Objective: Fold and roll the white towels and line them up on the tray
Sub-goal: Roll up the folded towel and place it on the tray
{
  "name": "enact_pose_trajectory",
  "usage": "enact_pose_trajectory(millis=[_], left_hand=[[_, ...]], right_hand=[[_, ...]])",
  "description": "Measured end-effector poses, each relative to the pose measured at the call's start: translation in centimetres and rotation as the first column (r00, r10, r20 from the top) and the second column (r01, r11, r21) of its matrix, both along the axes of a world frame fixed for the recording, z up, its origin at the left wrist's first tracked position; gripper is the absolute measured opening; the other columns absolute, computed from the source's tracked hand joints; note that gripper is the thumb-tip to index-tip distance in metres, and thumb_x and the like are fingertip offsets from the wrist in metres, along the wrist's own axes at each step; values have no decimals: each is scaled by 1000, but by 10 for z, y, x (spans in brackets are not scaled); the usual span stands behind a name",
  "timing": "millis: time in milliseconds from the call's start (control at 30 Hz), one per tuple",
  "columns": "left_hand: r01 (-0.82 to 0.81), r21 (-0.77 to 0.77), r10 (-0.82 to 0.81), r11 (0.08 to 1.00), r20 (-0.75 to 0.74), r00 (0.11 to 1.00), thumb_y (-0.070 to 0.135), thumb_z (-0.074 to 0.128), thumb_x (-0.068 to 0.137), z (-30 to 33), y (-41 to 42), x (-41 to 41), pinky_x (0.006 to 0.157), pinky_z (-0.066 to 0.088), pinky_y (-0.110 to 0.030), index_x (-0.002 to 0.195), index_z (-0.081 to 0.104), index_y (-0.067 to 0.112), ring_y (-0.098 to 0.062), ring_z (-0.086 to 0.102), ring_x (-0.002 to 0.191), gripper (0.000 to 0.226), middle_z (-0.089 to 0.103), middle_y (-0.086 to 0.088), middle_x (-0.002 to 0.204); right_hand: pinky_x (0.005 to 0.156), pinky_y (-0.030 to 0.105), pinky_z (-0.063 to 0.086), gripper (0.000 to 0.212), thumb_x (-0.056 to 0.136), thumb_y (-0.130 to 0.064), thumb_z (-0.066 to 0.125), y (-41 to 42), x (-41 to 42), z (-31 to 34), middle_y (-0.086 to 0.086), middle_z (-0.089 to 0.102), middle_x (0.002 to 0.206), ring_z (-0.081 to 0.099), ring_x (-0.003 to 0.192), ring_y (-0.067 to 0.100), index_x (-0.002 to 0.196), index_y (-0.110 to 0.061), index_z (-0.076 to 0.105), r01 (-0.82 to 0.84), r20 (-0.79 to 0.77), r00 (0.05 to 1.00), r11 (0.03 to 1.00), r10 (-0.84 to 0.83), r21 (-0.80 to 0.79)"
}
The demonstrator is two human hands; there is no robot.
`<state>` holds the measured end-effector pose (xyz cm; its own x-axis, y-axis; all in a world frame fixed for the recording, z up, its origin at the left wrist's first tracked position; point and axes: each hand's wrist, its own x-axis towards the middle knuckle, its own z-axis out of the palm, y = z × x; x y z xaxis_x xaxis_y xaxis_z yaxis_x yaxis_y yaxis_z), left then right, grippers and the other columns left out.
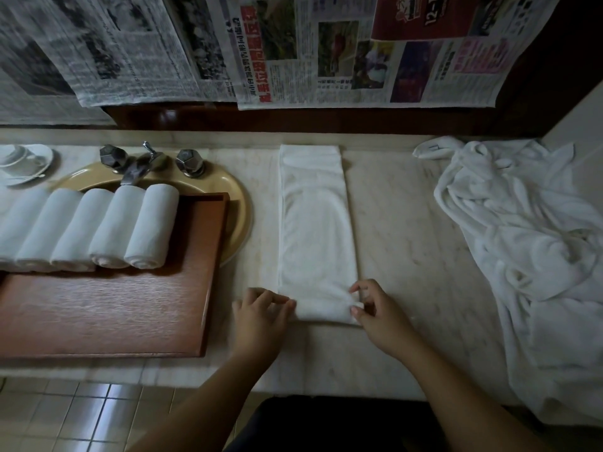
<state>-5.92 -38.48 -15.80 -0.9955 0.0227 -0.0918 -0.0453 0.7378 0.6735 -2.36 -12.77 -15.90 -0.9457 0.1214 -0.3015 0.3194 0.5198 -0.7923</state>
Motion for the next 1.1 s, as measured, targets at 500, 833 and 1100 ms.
enact_pose_trajectory(millis=[500,833,1100], left_hand=[[406,-502,-600,764,-322,732,19,52,87,1,7,22,89,54,-38,127,70,11,-24,57,108,45,60,0,122],[356,-112,-365,928,-73,928,54,63,96,1,-6,-14,88,51,-33,125,69,39,-14,60,103,33,70,16,114],[-17,251,-45,968,239,970,55,85,80,17,6,-36,64,54,-34,83,62,33,-11,66,72,31,72,8,80]], right_hand=[[73,40,55,45,78,-13,50,-45,38,5,6,61,107,62,95,29,119,-11,69,-102,-248,857,621,451,777],[91,18,38,41,95,-50,58,2,6,-15,-15,49,104,48,96,7,123,-27,76,-124,-268,941,946,208,298],[70,30,46,11,94,-32,74,-1,-19,-6,-1,61,84,58,73,15,97,-36,65,39,-78,996,999,-37,24]])
